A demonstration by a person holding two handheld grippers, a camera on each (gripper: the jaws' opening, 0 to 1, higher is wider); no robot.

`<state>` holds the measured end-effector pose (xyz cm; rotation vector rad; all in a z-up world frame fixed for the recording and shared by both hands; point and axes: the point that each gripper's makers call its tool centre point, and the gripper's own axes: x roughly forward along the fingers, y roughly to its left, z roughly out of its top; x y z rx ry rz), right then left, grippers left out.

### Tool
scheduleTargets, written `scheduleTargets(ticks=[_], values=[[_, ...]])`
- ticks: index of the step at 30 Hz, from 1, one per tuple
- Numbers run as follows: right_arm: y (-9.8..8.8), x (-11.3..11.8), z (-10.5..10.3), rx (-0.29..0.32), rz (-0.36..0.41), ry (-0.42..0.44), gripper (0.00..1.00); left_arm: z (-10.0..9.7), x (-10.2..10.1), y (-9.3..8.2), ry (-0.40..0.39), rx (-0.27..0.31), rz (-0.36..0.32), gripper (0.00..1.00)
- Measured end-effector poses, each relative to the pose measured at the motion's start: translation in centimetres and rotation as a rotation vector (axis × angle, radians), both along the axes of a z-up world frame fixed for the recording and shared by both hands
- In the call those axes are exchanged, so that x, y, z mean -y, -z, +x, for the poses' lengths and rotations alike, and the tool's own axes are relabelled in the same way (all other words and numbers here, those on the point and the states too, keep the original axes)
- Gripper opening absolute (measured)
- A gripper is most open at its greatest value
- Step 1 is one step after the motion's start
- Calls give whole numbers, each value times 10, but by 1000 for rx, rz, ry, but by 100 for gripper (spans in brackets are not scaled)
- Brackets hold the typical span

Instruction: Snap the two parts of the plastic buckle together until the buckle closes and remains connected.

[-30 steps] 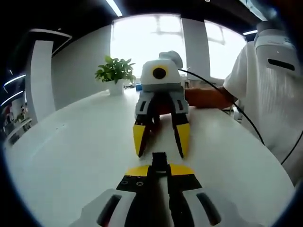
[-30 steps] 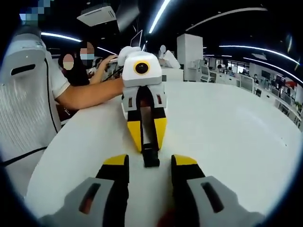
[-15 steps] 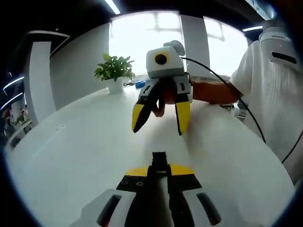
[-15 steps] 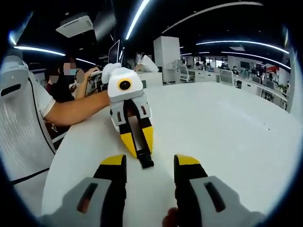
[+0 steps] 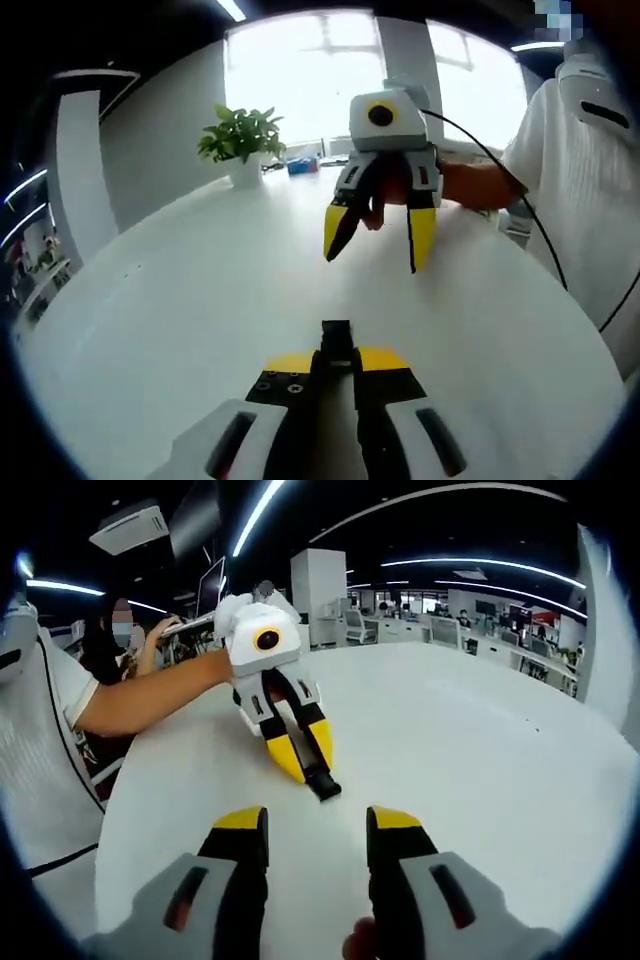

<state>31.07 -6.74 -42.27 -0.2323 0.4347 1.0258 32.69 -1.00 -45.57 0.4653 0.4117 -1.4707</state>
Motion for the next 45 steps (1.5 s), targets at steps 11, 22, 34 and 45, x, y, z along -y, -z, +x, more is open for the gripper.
scheduleTargets(ticks=[11,22,34,45], values=[[-4,24,8,-22,63,200,33,27,7,3,-14,15,18,11],[4,24,7,-10,19,236,33,44,12,3,-6,19,33,11],[10,27,9,-7,0,243,33,48,8,1,-2,51,46,12],[10,25,10,-1,9,235,35,52,6,0,-18,71,33,16]])
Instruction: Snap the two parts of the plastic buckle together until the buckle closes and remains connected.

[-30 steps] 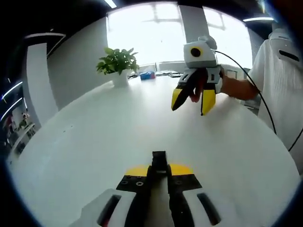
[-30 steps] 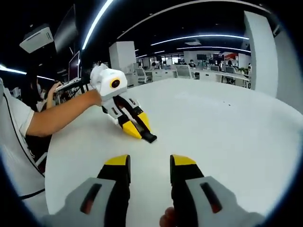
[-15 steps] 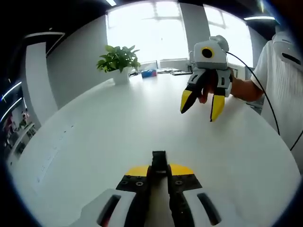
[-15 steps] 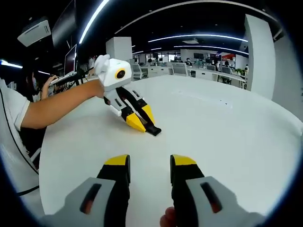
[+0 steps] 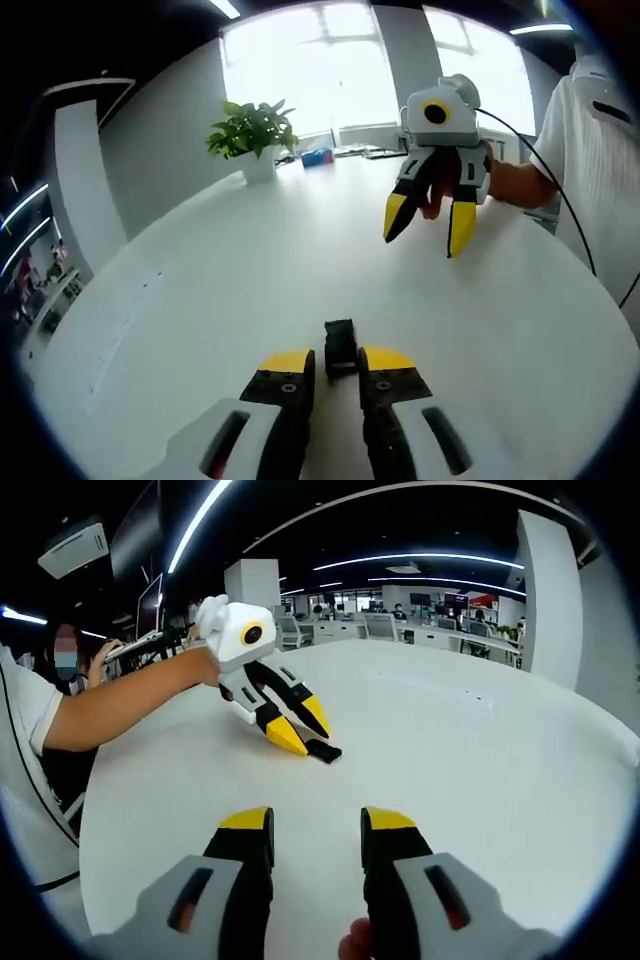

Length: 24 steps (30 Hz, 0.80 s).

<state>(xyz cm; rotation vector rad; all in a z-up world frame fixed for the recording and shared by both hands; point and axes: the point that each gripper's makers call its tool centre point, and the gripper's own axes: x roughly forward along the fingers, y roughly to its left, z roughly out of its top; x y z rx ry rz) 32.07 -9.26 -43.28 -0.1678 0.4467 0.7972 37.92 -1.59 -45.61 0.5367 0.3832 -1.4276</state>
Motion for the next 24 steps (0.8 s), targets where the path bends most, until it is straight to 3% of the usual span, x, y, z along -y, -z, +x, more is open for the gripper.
scheduleTargets(ticks=[12,15,21,24], values=[[-1,-2,0,2,13,-5,37,3,-1,-1,-54,24,-15,22],[-1,-2,0,4,18,-8,37,2,0,-2,-69,3,-23,24],[-2,-3,0,5,17,-14,38,-2,1,-22,-90,-12,-106,26],[-2,-5,-1,3,15,-17,38,-3,0,-27,-104,19,-103,28]])
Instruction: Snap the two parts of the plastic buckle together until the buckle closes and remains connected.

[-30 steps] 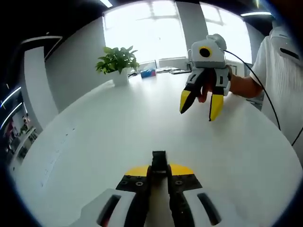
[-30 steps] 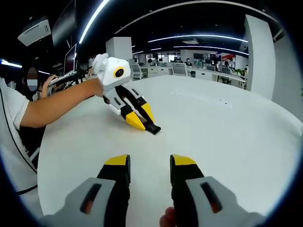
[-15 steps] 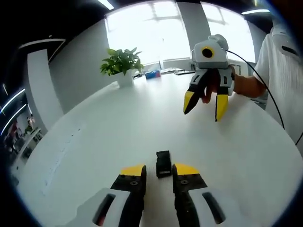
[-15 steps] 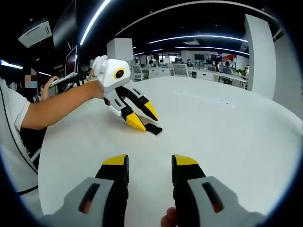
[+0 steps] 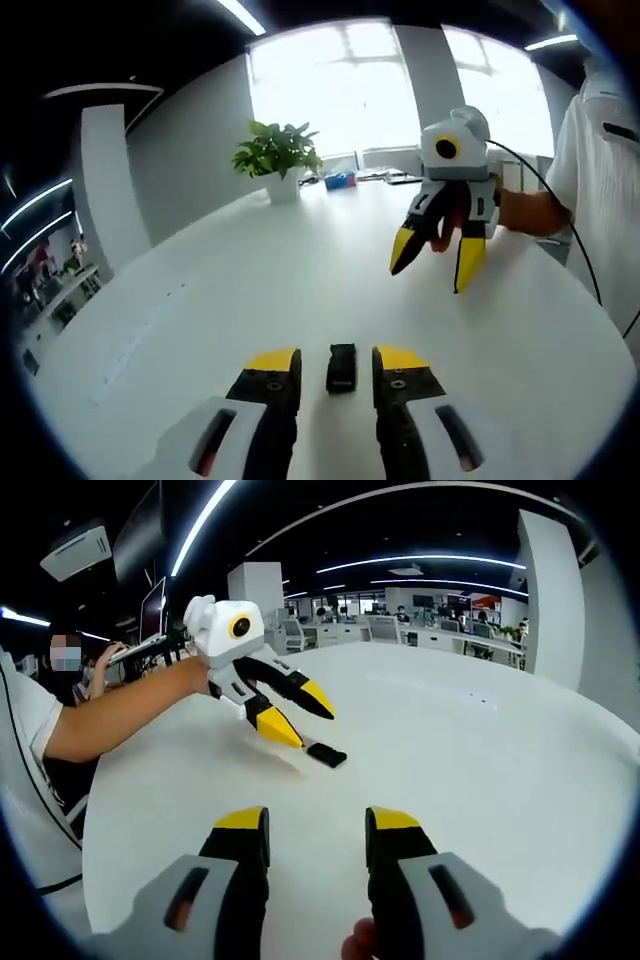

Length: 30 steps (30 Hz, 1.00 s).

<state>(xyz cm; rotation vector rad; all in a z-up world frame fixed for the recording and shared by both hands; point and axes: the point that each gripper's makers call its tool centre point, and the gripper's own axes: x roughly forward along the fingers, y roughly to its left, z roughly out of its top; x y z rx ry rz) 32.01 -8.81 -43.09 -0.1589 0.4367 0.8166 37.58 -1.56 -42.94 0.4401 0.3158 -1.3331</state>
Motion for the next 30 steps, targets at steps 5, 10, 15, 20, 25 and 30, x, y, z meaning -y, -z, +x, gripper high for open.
scheduleTargets(ticks=[5,10,15,20,25,30], values=[[-3,-1,0,7,8,4,38,0,-8,-4,-51,13,-1,26],[-6,0,-3,12,10,21,38,3,-25,-7,-174,17,-36,26],[-8,3,-3,13,26,45,37,-11,-49,-12,-303,6,-87,26],[-11,9,-7,17,41,79,37,-28,-66,-22,-420,23,-125,26],[-14,16,-12,32,30,107,37,-42,-85,-31,-533,25,-169,26],[-18,25,-19,58,6,151,38,-53,-107,-36,-683,13,-242,26]])
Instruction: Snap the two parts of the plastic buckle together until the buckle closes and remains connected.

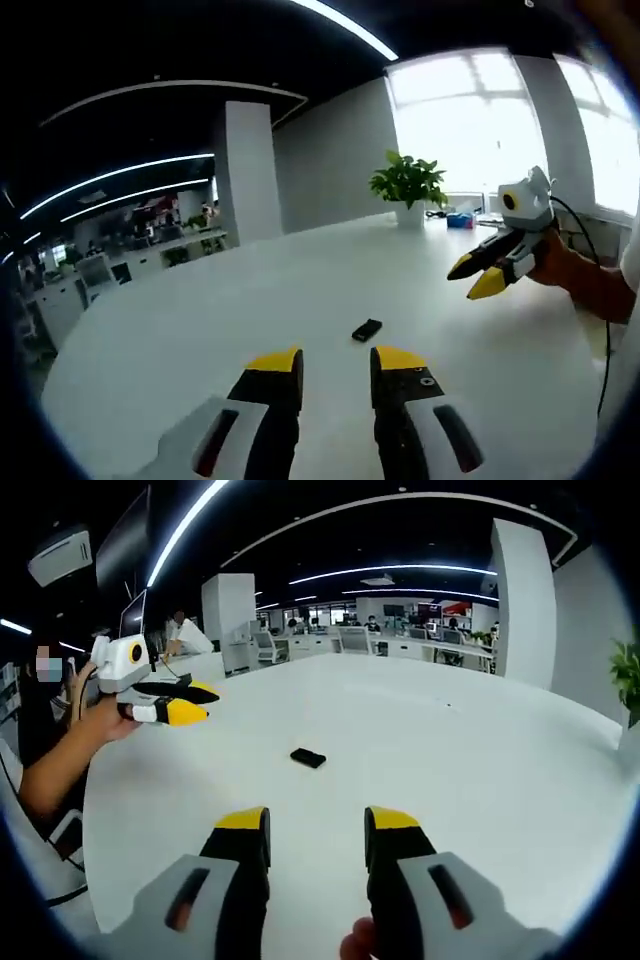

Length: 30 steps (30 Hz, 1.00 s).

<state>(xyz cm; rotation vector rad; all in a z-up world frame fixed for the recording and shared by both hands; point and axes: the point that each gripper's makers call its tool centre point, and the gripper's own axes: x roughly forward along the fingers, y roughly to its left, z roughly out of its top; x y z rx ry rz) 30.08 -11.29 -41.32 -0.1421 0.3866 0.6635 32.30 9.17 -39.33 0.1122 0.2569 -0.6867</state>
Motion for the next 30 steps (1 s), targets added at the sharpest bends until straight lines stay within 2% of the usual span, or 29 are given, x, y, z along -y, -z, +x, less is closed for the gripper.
scheduleTargets(ticks=[2,3,5,9,14,19,24,30], values=[[-1,3,-3,7,-2,16,37,-5,-7,2,-62,-18,-14,26],[-2,4,-5,10,-4,26,37,-8,-9,1,-89,-1,-42,26],[-2,7,-5,13,-6,36,37,-13,-16,4,-137,2,-57,26],[0,10,-14,16,-11,67,37,-21,-31,22,-244,-43,2,27],[3,12,-28,11,6,99,37,-42,-28,25,-256,-67,-60,30],[4,11,-40,10,17,122,37,-52,-34,28,-293,-60,-50,30],[6,12,-48,15,20,143,37,-64,-37,25,-333,-26,-3,30],[11,15,-50,25,10,172,38,-70,-38,23,-356,-28,-32,30]])
